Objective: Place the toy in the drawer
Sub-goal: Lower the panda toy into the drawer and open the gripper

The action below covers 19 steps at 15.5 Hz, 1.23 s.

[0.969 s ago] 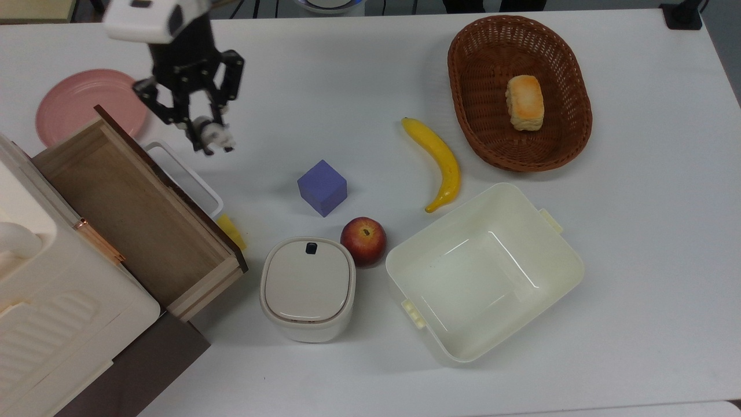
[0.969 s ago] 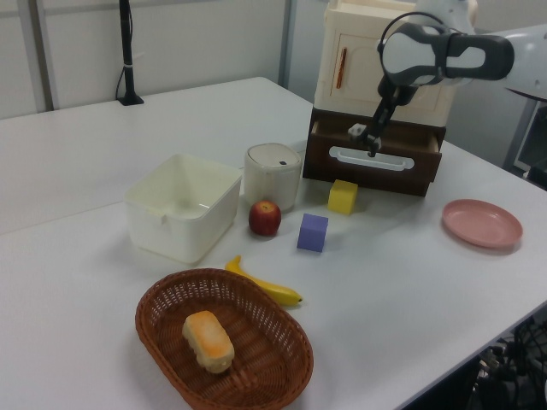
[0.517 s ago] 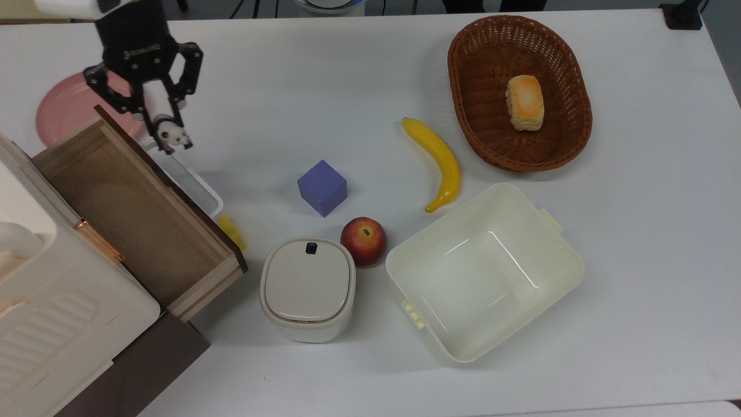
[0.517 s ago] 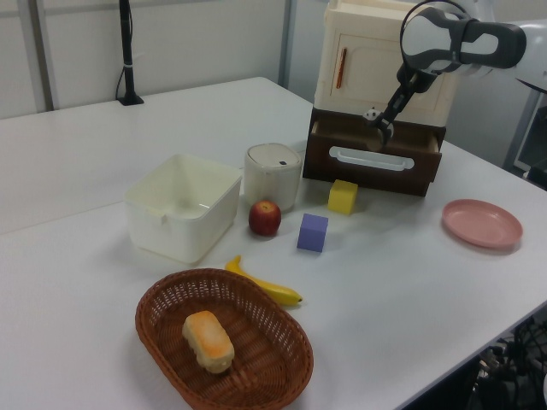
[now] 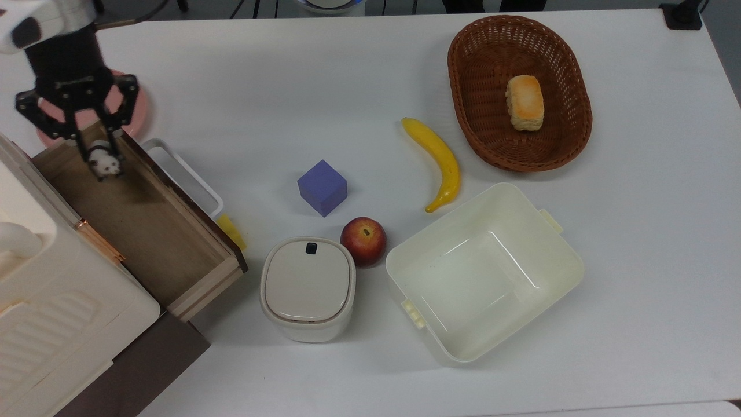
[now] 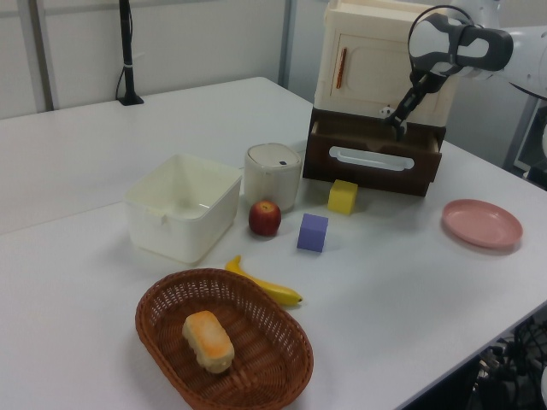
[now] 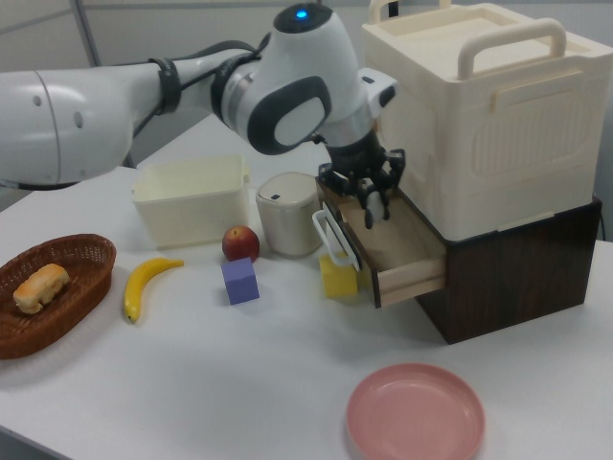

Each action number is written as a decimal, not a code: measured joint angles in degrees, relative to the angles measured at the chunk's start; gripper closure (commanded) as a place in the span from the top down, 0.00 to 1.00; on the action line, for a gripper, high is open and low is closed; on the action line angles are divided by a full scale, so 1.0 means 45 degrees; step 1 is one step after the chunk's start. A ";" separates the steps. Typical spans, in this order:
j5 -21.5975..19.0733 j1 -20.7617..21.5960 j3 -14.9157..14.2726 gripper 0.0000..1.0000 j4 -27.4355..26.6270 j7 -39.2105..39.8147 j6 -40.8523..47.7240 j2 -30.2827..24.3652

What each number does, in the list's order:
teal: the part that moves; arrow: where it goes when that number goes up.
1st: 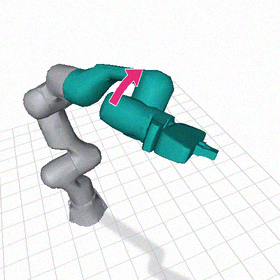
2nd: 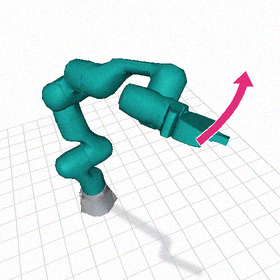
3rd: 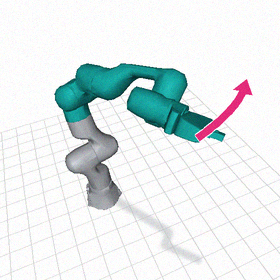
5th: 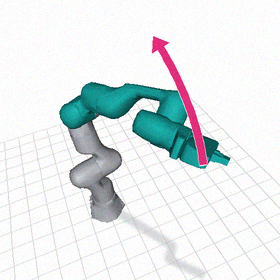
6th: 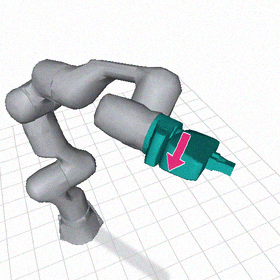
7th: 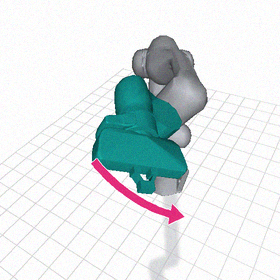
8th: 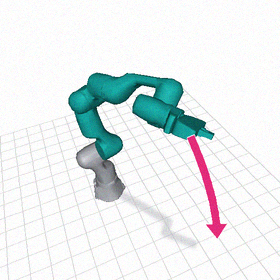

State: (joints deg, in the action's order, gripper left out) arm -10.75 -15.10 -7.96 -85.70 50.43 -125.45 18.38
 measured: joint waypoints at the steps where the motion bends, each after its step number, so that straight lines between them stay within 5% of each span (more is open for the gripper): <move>1: -0.0005 -0.0150 -0.0002 0.00 0.0144 0.0000 -0.0022 0.0144; 3: -0.0008 -0.0318 -0.0003 0.04 0.0299 0.0004 -0.0030 0.0296; 6: -0.0008 -0.0291 0.0010 0.37 0.0318 0.0005 -0.0030 0.0358; 9: -0.0008 -0.0250 0.0080 0.54 0.0318 0.0005 -0.0030 0.0389; 14: 0.0001 -0.0183 0.0123 0.60 0.0305 0.0018 -0.0030 0.0474; 17: 0.0009 -0.0013 0.0133 1.00 0.0285 0.0015 -0.0031 0.0470; 19: 0.0009 0.0259 0.0137 1.00 0.0250 -0.0317 -0.0026 0.0355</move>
State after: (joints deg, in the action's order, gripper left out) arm -10.71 -13.93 -7.34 -84.57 49.00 -125.56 19.98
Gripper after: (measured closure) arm 0.317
